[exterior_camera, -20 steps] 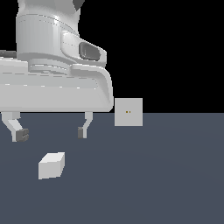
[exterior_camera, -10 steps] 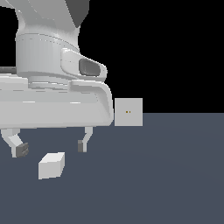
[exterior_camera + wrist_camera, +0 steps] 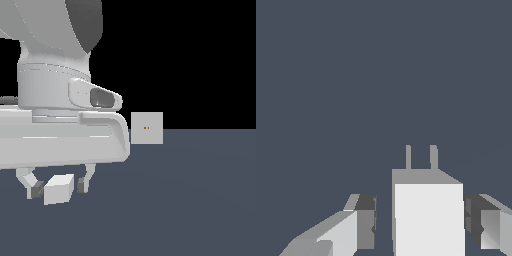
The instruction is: Plug the charger into the wall socket.
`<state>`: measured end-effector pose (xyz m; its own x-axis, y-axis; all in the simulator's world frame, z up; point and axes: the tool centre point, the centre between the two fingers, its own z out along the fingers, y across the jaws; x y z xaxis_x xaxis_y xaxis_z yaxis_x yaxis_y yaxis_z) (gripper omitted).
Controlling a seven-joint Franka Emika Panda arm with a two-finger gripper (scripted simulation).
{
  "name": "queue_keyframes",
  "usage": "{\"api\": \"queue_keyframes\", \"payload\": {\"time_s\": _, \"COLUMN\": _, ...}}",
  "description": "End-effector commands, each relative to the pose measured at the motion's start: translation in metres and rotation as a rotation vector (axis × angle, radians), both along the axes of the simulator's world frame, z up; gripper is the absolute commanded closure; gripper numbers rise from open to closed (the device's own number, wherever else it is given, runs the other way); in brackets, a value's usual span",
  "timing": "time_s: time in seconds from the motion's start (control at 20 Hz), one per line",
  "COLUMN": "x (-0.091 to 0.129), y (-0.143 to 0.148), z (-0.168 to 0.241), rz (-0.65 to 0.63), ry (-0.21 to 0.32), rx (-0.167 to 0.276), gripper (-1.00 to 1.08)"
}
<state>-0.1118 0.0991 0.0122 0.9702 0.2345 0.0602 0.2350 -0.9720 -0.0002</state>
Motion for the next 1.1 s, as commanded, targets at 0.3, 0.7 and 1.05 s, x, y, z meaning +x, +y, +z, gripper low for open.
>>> {"api": "queue_keyframes", "payload": {"time_s": 0.3, "x": 0.0, "y": 0.0, "z": -0.001, "rz": 0.0, "ry": -0.001, "rx": 0.0, "gripper": 1.08}}
{"api": "queue_keyframes", "payload": {"time_s": 0.7, "x": 0.007, "y": -0.006, "z": 0.004, "rz": -0.01, "ry": -0.001, "rx": 0.0, "gripper": 1.08}}
{"api": "queue_keyframes", "payload": {"time_s": 1.05, "x": 0.036, "y": -0.034, "z": 0.021, "rz": -0.06, "ry": -0.001, "rx": 0.001, "gripper": 1.08}}
